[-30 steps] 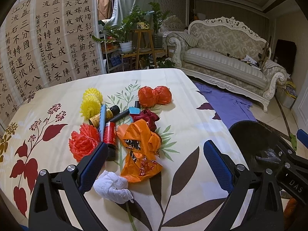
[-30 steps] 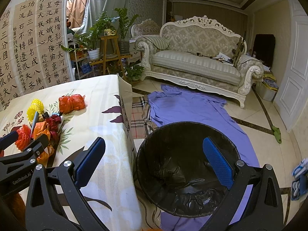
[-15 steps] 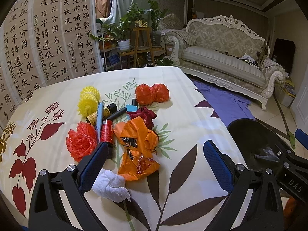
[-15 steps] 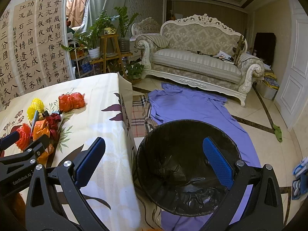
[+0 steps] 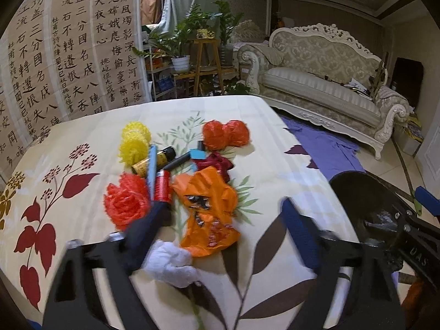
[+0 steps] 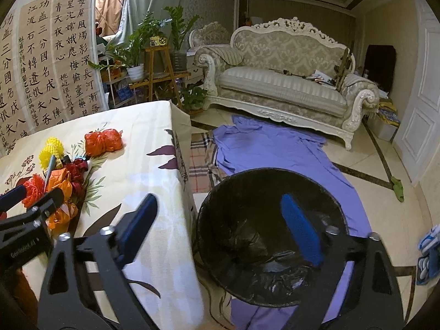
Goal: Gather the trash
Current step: 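Grasp the orange plastic bag with the right gripper, then grasp the white tissue with the left gripper while the right gripper holds the orange bag, then carry both items over the black bin and open both grippers to drop them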
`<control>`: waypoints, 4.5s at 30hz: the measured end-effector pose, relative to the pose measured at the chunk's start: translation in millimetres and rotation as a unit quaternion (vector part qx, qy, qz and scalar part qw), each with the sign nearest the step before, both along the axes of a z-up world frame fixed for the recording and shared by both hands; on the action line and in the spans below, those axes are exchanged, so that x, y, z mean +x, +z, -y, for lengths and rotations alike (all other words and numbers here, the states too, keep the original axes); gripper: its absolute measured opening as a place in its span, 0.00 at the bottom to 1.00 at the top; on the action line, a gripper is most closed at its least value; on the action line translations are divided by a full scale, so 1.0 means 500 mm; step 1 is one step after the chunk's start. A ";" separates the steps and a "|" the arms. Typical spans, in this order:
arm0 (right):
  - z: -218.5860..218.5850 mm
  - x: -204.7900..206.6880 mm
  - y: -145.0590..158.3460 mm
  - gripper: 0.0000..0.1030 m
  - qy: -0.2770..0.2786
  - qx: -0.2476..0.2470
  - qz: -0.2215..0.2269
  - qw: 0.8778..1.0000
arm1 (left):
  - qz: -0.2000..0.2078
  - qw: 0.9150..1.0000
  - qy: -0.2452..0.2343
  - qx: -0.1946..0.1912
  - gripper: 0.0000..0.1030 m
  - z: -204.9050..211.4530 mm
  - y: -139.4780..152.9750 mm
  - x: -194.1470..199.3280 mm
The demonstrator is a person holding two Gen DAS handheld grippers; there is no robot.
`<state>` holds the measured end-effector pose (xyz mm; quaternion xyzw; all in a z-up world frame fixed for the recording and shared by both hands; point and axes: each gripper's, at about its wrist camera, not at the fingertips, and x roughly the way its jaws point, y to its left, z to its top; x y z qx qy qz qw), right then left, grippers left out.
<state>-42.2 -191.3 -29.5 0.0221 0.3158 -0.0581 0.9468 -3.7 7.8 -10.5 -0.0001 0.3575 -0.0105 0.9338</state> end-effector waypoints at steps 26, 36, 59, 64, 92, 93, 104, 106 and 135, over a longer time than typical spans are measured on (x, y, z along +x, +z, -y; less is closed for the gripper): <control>-0.223 0.023 0.017 0.72 0.160 0.017 -0.023 0.987 | -0.022 0.996 0.086 -0.002 0.71 -0.211 -0.020 -0.064; -0.327 0.060 -0.002 0.72 0.201 -0.002 -0.038 0.979 | -0.029 0.989 0.142 0.003 0.71 -0.318 -0.040 -0.063; -0.251 0.051 -0.002 0.36 0.171 0.005 -0.039 0.985 | -0.035 0.995 0.088 -0.020 0.71 -0.238 -0.043 -0.050; -0.203 0.040 -0.009 0.36 0.150 0.009 -0.041 0.988 | -0.032 0.997 0.068 -0.023 0.73 -0.196 -0.035 -0.050; -0.132 0.013 -0.025 0.36 0.128 0.041 -0.039 0.990 | -0.044 0.997 -0.015 -0.055 0.30 -0.100 -0.068 -0.048; -0.128 0.011 -0.022 0.36 0.126 0.041 -0.037 0.990 | -0.040 0.997 -0.020 -0.056 0.30 -0.094 -0.061 -0.050; -0.021 -0.012 0.017 0.36 0.052 0.013 0.001 0.999 | -0.004 0.994 -0.094 -0.052 0.30 0.008 -0.020 -0.030; 0.010 -0.014 0.017 0.36 0.032 0.008 0.002 0.999 | 0.006 0.992 -0.115 -0.050 0.30 0.043 -0.011 -0.019; 0.253 0.042 -0.061 0.41 -0.089 0.042 -0.014 0.995 | 0.003 0.972 -0.233 -0.017 0.54 0.321 -0.054 0.104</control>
